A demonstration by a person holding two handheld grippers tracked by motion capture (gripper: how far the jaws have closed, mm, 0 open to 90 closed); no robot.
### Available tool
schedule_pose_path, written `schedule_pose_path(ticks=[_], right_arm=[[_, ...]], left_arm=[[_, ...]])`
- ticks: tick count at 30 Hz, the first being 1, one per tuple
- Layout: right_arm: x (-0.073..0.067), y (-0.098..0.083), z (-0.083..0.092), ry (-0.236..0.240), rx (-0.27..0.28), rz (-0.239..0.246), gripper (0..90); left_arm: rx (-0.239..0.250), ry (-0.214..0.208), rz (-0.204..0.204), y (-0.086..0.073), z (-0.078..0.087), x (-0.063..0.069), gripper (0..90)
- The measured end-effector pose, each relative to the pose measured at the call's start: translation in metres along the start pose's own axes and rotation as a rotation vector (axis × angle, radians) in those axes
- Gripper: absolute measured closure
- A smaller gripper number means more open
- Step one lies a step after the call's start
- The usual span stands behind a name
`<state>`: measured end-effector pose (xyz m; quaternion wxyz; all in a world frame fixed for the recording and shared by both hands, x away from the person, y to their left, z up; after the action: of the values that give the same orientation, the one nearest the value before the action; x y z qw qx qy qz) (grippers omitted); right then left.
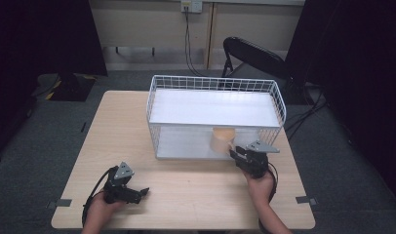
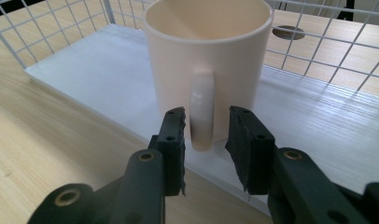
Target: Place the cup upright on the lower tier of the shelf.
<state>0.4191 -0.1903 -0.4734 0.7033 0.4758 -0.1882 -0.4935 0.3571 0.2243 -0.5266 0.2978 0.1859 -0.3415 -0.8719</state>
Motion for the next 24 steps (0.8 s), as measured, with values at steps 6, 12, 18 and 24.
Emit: schedule_pose_path(ticks=[6,12,18,24], right_arm=[[-0.0004,-0.0011,0.0087,0.009,0.010,0.014,69.1],[-0.0006,-0.0022,0.0105,0.020,-0.010,0.024,78.3],[-0.0012,0.0002,0.0068,0.004,-0.018,0.028,79.4],[-0.0023,0.0029,0.0012,-0.002,-0.016,0.031,79.5]], left_arm=[[0.000,0.000,0.000,0.0000,0.0000,0.0000,0.0],[0.000,0.000,0.000,0.0000,0.0000,0.0000,0.0],[0.000,0.000,0.000,0.0000,0.0000,0.0000,0.0],[0.000,0.000,0.000,0.0000,0.0000,0.0000,0.0]])
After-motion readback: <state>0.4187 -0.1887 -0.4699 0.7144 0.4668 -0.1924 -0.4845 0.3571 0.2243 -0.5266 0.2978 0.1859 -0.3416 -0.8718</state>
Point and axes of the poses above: each handheld gripper's, and its own axes: z roughly backward along the jaws, y roughly out of its top, x roughly to its right, the point moved 3 cm from there along -z, roughly forward along the jaws, and after that the axes turned 11 degrees about -z, right-handed, at the moved point
